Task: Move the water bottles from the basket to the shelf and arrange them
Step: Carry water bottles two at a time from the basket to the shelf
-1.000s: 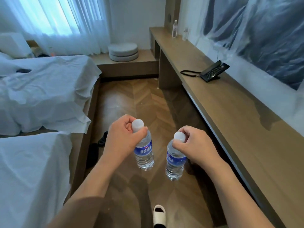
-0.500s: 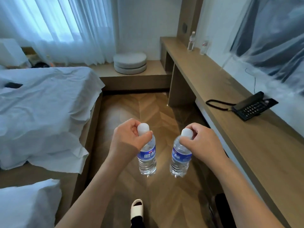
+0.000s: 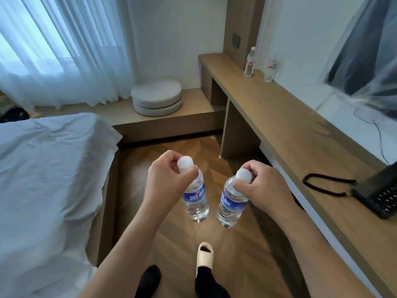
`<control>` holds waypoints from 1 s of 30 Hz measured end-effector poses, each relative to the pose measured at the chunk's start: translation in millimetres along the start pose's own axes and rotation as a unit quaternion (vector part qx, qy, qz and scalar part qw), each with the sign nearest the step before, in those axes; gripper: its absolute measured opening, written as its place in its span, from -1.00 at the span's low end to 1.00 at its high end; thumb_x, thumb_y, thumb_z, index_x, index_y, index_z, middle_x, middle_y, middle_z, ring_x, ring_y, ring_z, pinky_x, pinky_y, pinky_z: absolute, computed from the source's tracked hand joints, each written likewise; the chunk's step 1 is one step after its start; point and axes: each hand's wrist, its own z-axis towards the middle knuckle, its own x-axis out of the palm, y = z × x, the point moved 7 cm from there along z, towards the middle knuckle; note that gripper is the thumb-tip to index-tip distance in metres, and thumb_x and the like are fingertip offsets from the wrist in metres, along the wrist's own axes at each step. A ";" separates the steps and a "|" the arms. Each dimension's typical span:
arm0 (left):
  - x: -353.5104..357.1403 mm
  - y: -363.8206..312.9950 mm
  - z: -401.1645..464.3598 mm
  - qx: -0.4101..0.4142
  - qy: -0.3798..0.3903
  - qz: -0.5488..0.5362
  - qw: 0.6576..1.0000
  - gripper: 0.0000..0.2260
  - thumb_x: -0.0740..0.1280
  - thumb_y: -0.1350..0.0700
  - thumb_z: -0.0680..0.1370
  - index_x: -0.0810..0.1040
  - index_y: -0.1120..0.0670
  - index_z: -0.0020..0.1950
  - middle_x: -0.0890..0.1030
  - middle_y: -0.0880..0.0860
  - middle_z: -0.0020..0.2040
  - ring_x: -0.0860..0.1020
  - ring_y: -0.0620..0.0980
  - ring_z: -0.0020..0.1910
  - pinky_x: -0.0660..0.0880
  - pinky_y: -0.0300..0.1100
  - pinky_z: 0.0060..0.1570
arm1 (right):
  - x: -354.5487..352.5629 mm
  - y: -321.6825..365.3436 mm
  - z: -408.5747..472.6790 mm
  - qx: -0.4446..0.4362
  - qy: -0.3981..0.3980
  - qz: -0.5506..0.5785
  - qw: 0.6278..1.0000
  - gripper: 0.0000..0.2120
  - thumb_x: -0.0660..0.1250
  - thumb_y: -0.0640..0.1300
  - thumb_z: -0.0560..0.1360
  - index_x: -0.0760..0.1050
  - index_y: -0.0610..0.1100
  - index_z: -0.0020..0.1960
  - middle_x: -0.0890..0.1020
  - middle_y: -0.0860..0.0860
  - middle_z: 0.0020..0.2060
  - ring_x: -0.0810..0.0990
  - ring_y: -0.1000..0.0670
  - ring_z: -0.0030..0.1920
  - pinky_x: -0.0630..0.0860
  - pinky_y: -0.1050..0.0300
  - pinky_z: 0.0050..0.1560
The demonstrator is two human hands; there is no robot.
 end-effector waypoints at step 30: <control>239.5 10.1 761.1 0.121 0.143 -0.051 0.981 -0.80 0.51 0.02 0.39 0.53 -0.03 -0.10 0.55 -0.11 -0.30 0.52 -0.19 -0.32 0.39 -0.38 -0.35 | -11.6 -61.0 704.5 0.197 -0.154 0.083 0.965 -0.67 0.34 0.26 0.22 0.46 0.08 -0.15 0.60 0.09 -0.23 0.62 0.04 -0.21 0.65 -0.10 -0.22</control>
